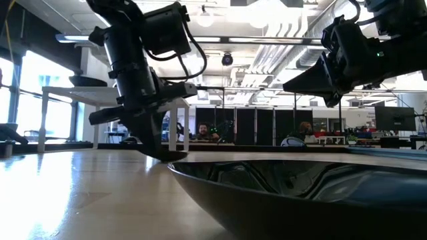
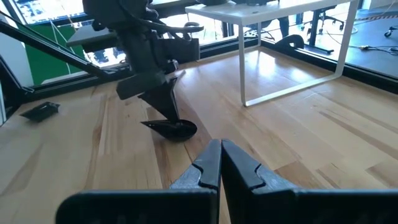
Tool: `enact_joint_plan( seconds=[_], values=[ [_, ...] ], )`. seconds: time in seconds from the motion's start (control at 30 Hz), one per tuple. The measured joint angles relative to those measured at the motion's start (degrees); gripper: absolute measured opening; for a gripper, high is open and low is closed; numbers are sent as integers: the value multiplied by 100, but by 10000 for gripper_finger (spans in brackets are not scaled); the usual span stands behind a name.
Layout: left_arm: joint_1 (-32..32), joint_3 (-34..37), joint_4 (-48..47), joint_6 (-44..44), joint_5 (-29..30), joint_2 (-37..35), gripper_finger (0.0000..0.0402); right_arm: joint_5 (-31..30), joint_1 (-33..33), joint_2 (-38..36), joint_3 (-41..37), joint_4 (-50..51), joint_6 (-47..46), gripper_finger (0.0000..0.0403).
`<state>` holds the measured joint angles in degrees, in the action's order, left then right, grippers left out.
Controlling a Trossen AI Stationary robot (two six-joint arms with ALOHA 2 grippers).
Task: Pick & Place Mini shaped plates
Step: Stack the bottom black drop shaped plate on top of the stacked black drop shaped plates on the shelf
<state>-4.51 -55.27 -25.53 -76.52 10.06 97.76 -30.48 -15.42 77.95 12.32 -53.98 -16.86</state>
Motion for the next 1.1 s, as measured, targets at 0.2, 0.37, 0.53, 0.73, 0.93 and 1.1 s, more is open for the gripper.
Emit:
enact_joint_plan(
  seconds=[0.2, 0.37, 0.53, 0.73, 0.93, 1.1],
  values=[
    [2, 4, -173, 101, 23, -243, 1, 4, 0, 0, 0, -2, 0, 0],
    [1, 3, -357, 297, -97, -705, 0, 11, -1, 2, 0, 2, 0, 0],
    [38, 1, -729, 477, -52, -1472, 0, 44, 0, 2, 0, 4, 0, 0],
    [240, 9, -1276, 639, 267, -2678, 0, 7, -9, 4, 3, -37, 0, 0],
    [872, -2, -1865, 742, 675, -3751, 0, 20, -9, 4, 6, -88, 0, 0],
    [1677, 1, -2270, 1029, 701, -4307, 0, 24, -9, 4, 5, -85, -7, 0]
  ],
)
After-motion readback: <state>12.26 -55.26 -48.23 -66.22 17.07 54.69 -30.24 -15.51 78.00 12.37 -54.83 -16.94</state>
